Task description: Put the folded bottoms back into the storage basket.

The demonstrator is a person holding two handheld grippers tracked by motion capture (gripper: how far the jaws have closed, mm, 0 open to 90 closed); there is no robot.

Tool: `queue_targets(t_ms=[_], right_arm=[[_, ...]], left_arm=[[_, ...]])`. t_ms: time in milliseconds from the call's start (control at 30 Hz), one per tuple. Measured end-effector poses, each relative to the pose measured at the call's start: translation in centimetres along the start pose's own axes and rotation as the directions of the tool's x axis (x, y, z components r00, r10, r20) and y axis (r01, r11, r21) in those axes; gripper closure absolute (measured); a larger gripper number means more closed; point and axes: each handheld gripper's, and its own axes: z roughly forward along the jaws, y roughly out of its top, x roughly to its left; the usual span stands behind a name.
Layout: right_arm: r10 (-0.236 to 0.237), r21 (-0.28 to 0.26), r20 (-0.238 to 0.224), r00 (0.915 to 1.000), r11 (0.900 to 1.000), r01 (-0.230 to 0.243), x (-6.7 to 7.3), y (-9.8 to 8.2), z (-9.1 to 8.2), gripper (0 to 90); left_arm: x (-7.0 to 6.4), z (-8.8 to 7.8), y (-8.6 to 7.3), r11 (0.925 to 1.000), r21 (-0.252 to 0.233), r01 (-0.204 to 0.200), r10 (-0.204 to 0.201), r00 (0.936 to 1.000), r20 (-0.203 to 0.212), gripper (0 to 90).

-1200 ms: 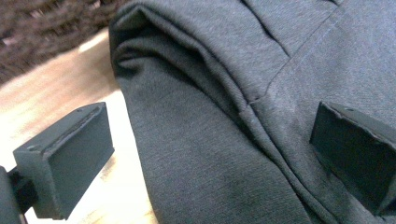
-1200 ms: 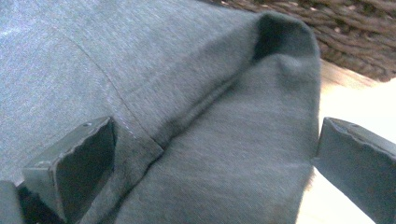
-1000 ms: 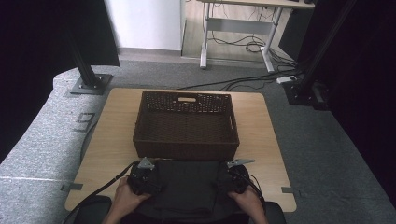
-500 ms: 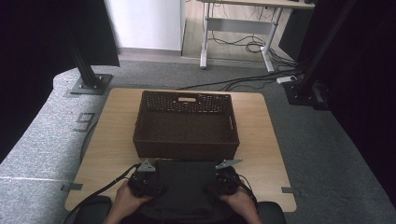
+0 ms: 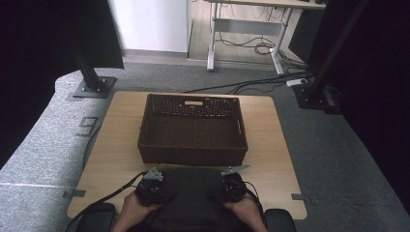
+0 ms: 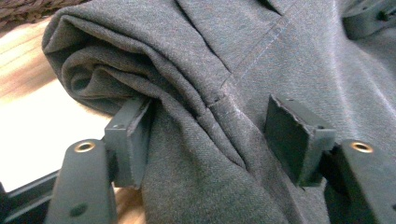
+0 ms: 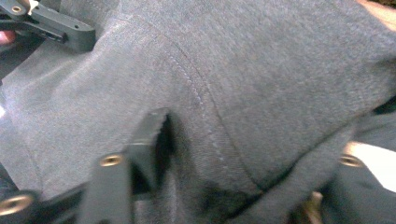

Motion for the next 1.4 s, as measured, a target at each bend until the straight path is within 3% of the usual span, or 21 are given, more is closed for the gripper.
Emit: queue_targets(t_ms=[100, 200, 300, 433, 967, 1233, 1400], right_arm=[[0.011, 0.01, -0.01, 0.9999, 1.0, -0.011, 0.0, 0.0, 0.1, 55.7], [0.021, 0.009, -0.028, 0.9994, 1.0, -0.021, -0.1, 0.0, 0.1, 59.8], [0.025, -0.007, -0.04, 0.9989, 1.0, -0.025, -0.1, -0.2, 0.0, 62.2], [0.01, -0.034, -0.038, 0.9992, 0.999, -0.012, 0.1, -0.2, -0.3, 64.7], [-0.047, -0.137, -0.037, 0.9982, 0.99, 0.042, 1.4, 0.8, -2.6, 66.7], [-0.117, -0.188, 0.005, 0.9931, 0.975, 0.116, 2.1, 2.3, -4.3, 66.8], [-0.135, -0.215, 0.012, 0.9908, 0.967, 0.134, 2.4, 3.2, -5.3, 67.0]], left_arm=[[0.0, 0.0, 0.1, 0.9997, 0.007, 0.023, -0.023, 0.9997, 0.013, 40.5], [0.1, -0.1, 0.2, 0.9988, 0.015, 0.046, -0.047, 0.9978, 0.047, 52.3], [0.0, -0.2, 0.3, 0.9992, 0.007, 0.039, -0.039, 0.998, 0.05, 62.1], [-0.3, -0.6, 0.3, 0.9996, -0.025, 0.011, -0.01, 0.9988, 0.048, 68.0], [-0.6, -3.2, 2.4, 0.9931, -0.108, -0.045, 0.054, 0.9949, 0.085, 69.5], [-1.0, -5.0, 4.2, 0.9829, -0.169, -0.074, 0.088, 0.9934, 0.073, 69.5], [-0.9, -6.0, 5.2, 0.9772, -0.2, -0.071, 0.089, 0.9925, 0.084, 69.5]])
